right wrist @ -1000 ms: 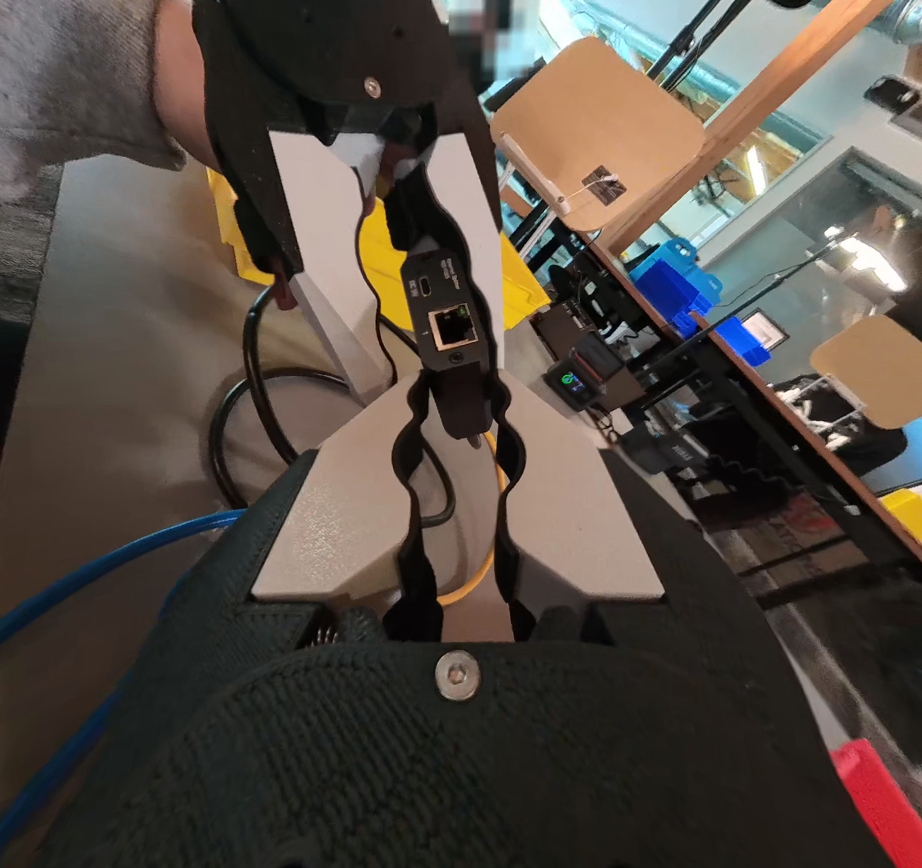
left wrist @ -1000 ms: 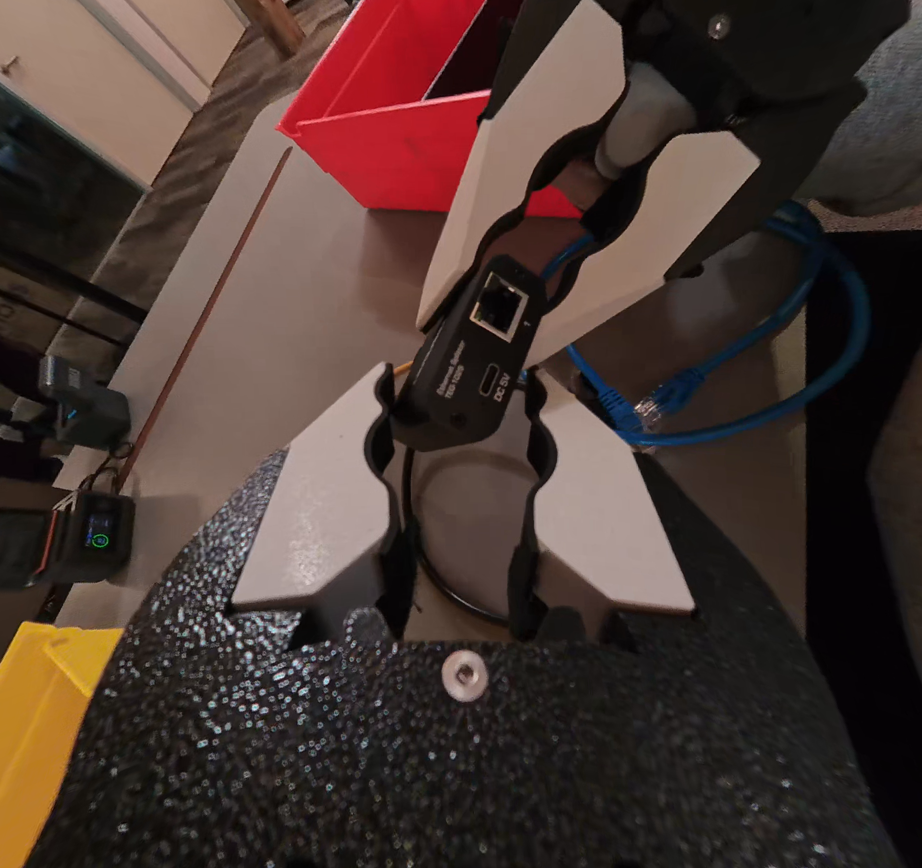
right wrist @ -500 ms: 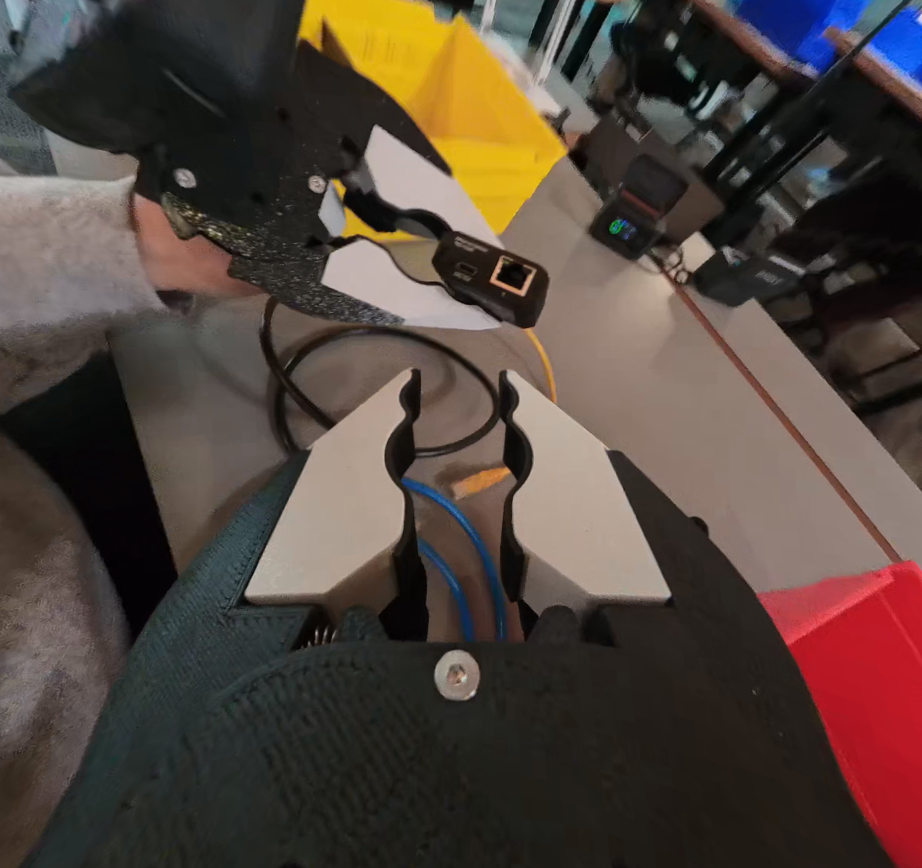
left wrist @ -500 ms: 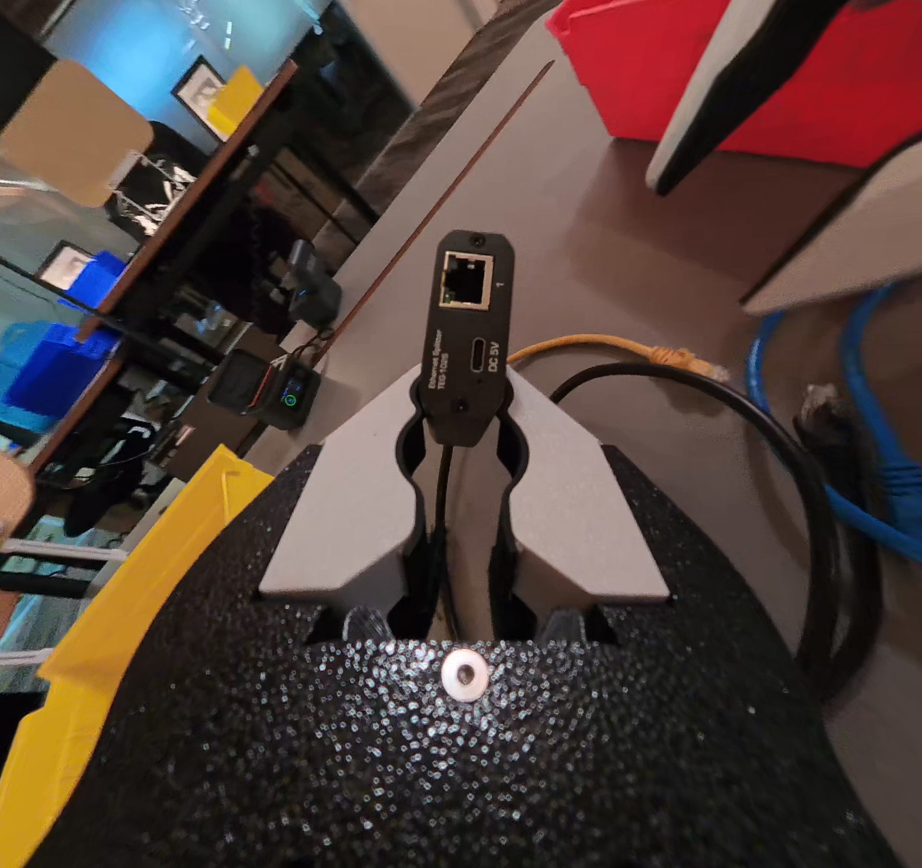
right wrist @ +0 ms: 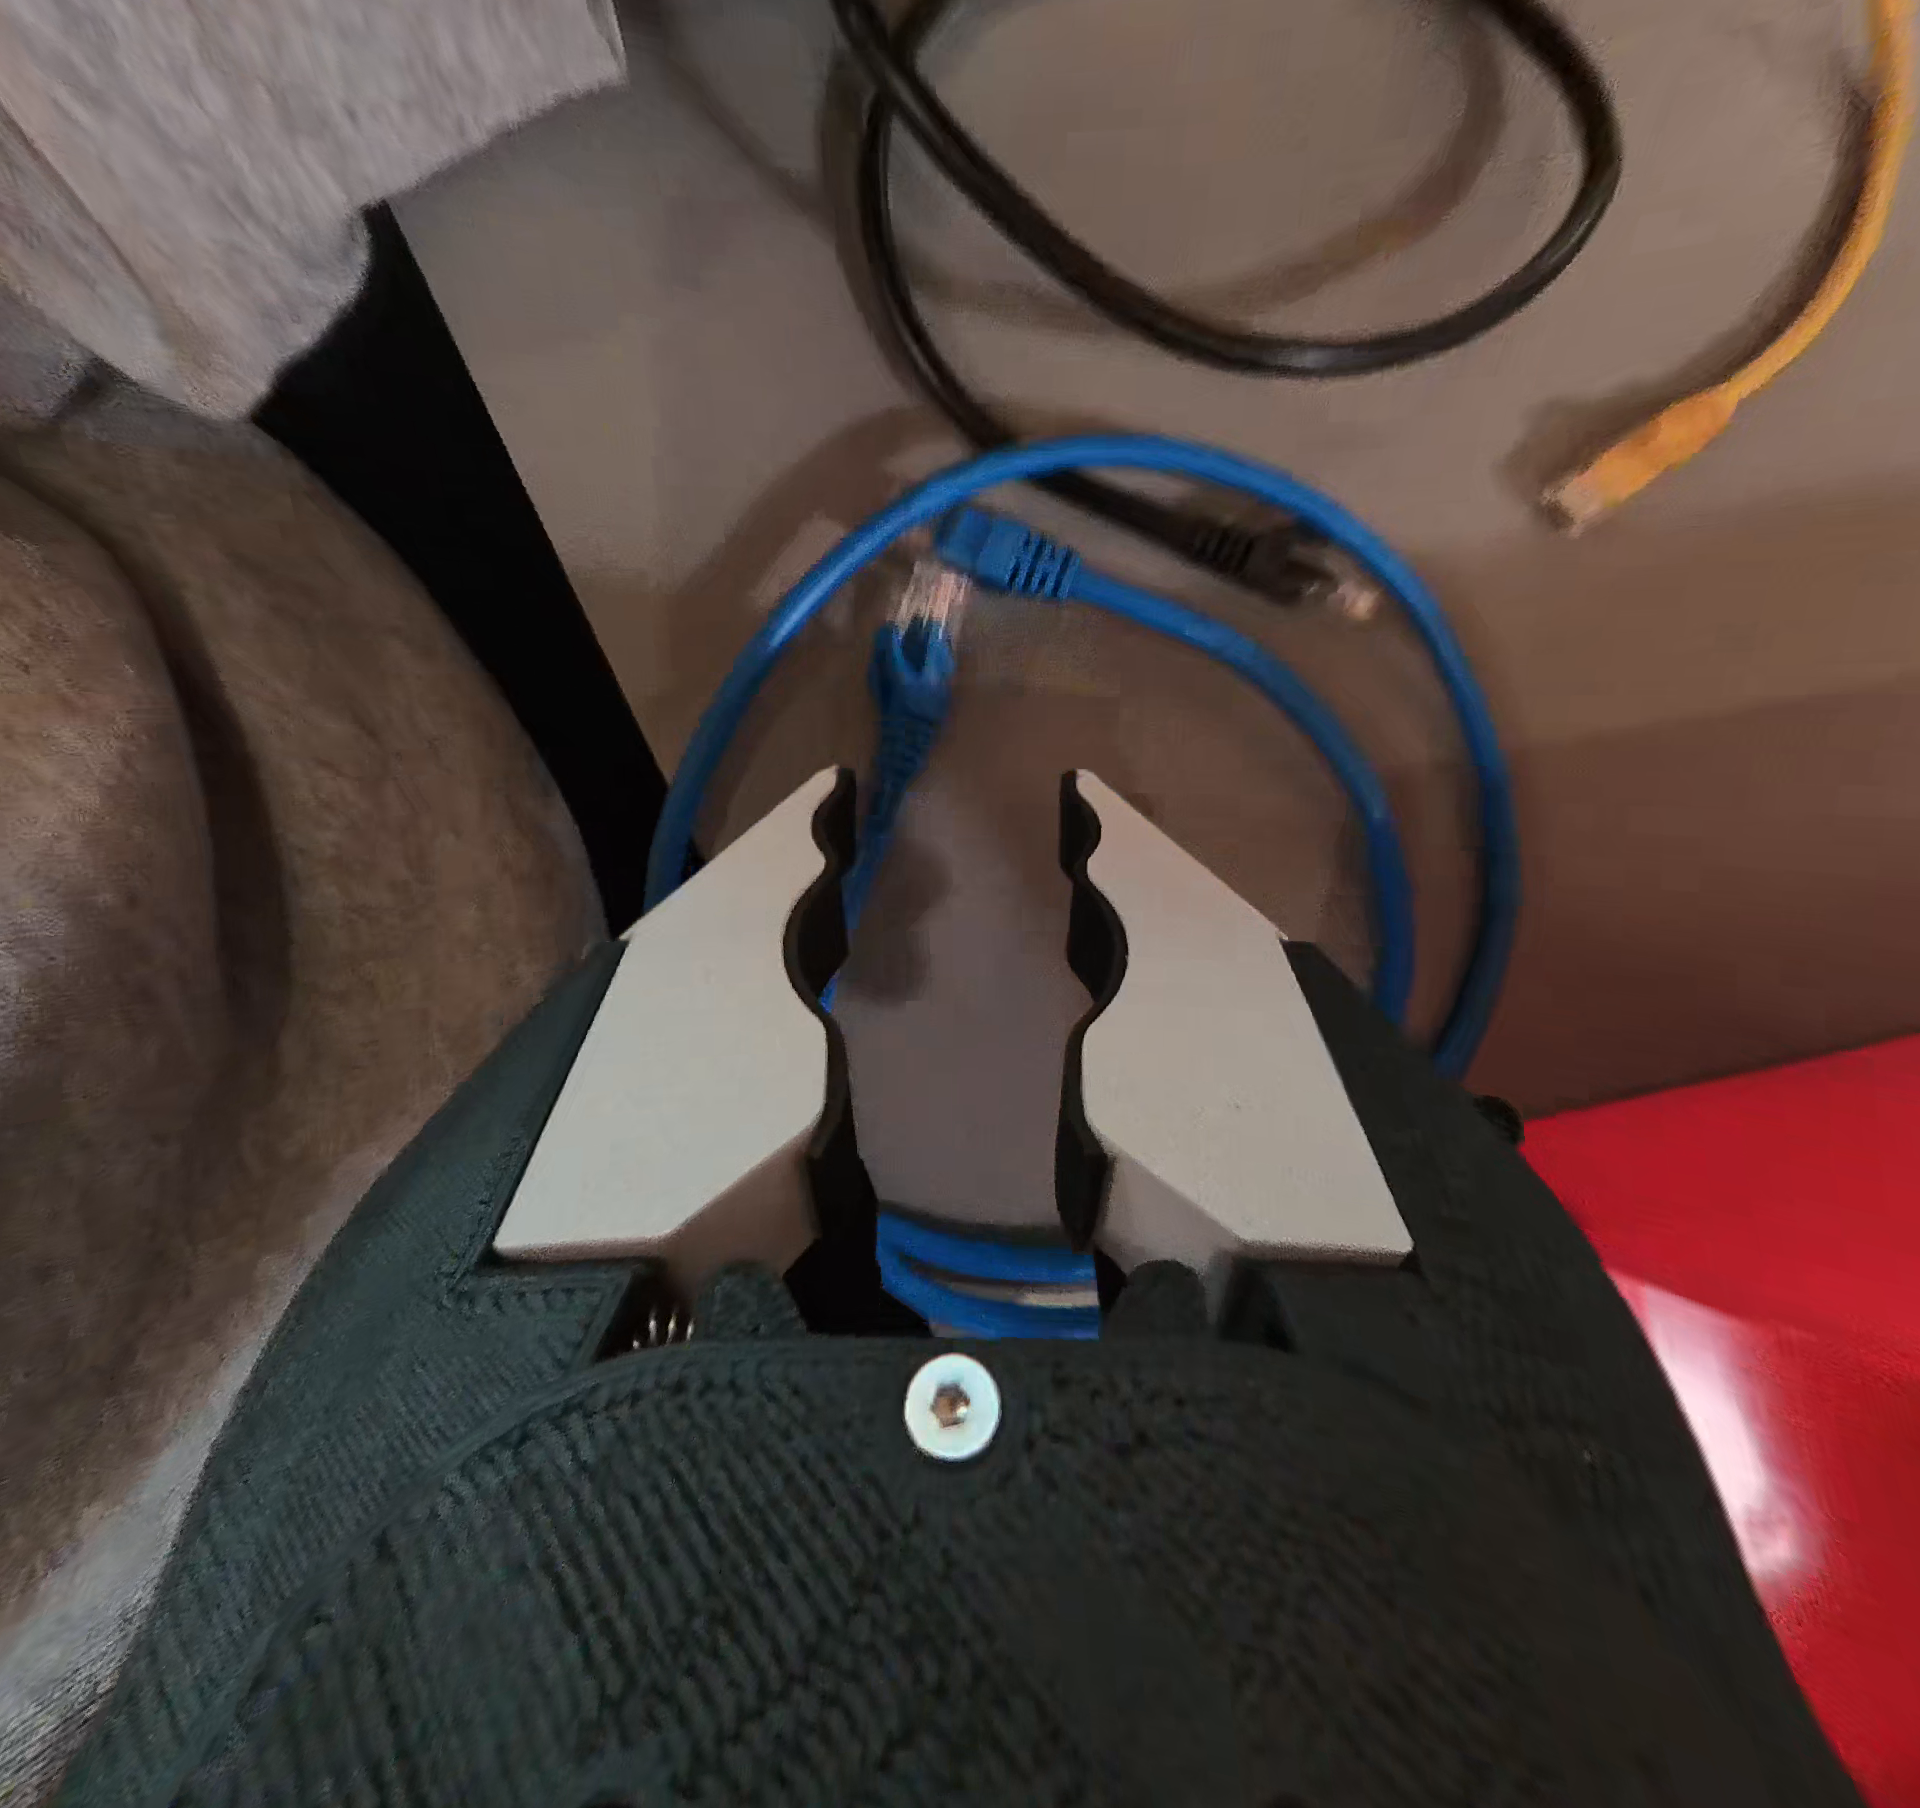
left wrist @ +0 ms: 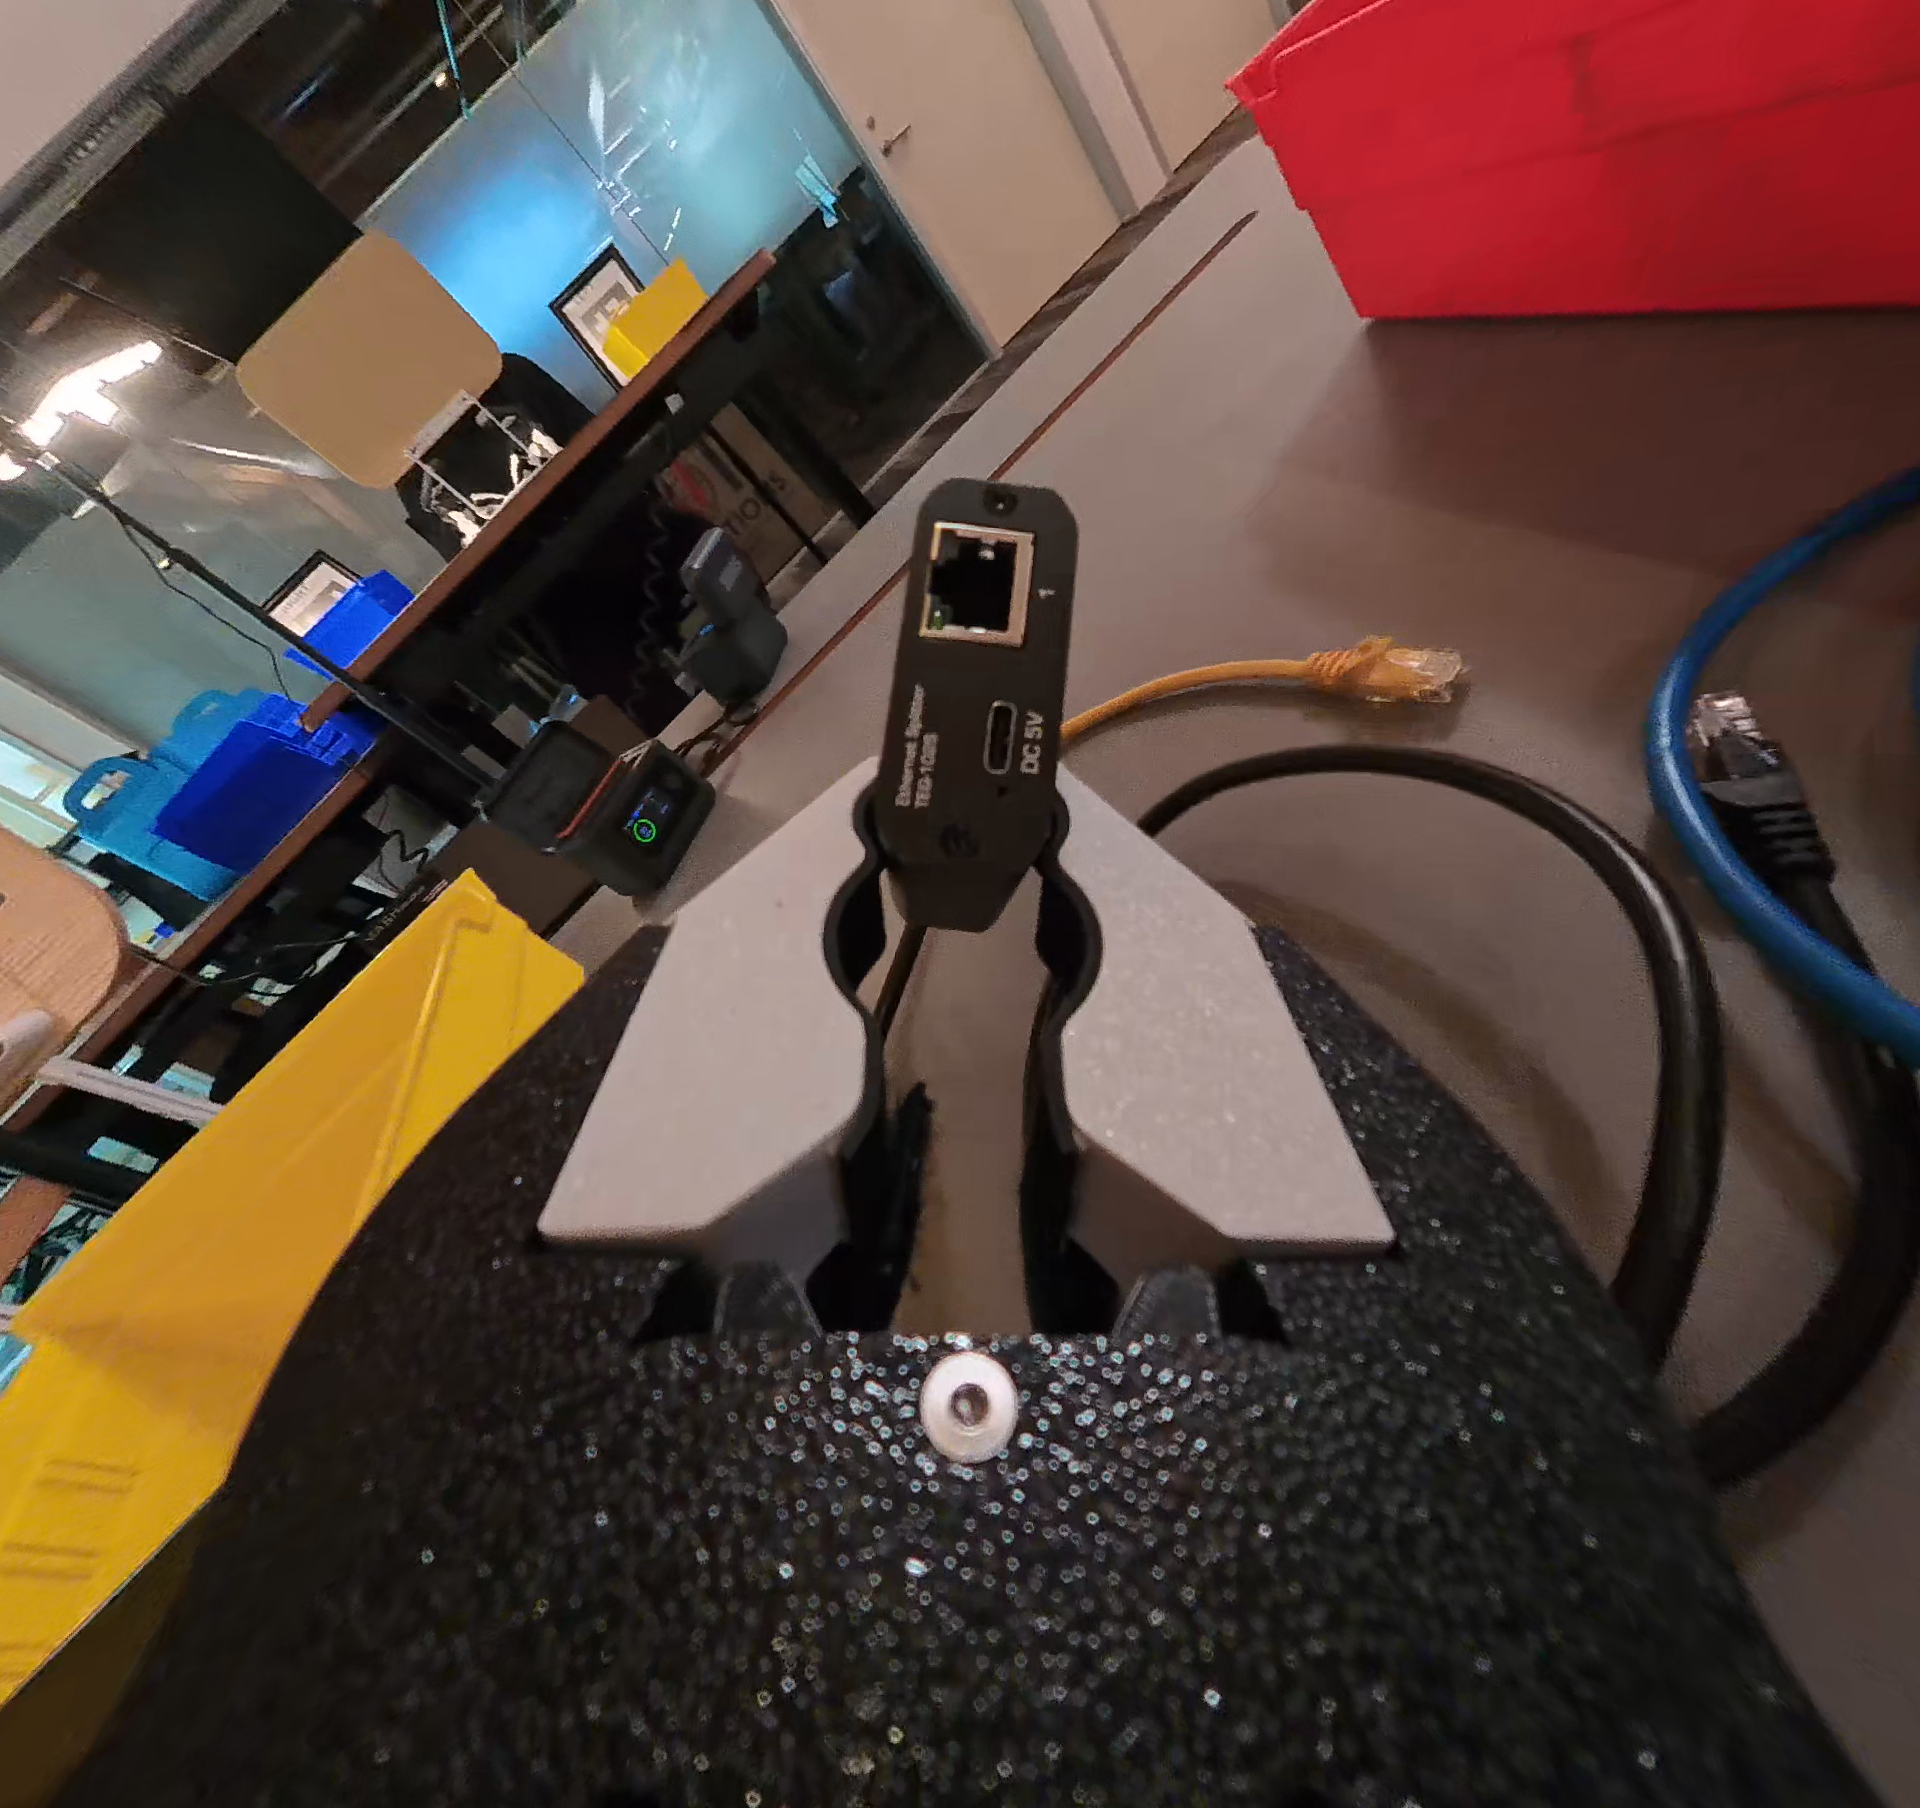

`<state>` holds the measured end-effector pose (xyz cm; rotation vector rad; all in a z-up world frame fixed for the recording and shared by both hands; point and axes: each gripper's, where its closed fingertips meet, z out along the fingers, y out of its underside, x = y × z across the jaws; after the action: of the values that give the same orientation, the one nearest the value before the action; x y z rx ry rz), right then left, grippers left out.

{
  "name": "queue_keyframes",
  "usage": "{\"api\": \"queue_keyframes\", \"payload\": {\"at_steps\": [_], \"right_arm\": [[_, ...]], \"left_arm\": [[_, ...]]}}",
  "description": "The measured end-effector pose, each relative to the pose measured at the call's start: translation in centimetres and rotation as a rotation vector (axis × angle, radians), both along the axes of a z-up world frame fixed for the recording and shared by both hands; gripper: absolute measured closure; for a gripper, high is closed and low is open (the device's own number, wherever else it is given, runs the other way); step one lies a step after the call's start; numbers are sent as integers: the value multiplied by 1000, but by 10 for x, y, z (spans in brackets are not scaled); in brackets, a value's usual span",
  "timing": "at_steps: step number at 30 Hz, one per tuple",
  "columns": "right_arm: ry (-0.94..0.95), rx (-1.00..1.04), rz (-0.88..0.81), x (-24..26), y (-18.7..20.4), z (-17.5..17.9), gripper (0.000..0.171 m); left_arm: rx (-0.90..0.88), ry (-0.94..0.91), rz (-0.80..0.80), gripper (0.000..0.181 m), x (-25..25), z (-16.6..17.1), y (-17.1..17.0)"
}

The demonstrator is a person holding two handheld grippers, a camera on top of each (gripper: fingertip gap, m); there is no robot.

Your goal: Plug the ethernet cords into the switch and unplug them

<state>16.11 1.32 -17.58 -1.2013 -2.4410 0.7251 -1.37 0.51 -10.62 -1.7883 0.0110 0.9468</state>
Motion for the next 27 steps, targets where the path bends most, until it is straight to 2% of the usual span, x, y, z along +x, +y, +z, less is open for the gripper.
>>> {"api": "queue_keyframes", "payload": {"at_steps": [1, 4, 8, 13, 20, 27], "right_arm": [[-22, -1, -11, 4, 1, -6, 133], [-40, -81, -17, 10, -7, -9, 141], [-9, -58, -20, 6, -5, -10, 156], [-34, -81, -146, -2, 6, -5, 167], [139, -638, -260, -26, -3, 70, 168], [-3, -1254, -344, -28, -7, 95, 169]], "left_arm": [[-5, 4, -6, 159, 1, -1, 1], [-22, 12, -22, 159, 4, -4, 4], [-44, 36, -41, 159, 8, -6, 7], [-86, 90, -92, 159, 16, -9, 11], [-132, 370, -75, 159, 29, 6, 14], [-185, 661, -47, 159, 55, 17, 22]]}}
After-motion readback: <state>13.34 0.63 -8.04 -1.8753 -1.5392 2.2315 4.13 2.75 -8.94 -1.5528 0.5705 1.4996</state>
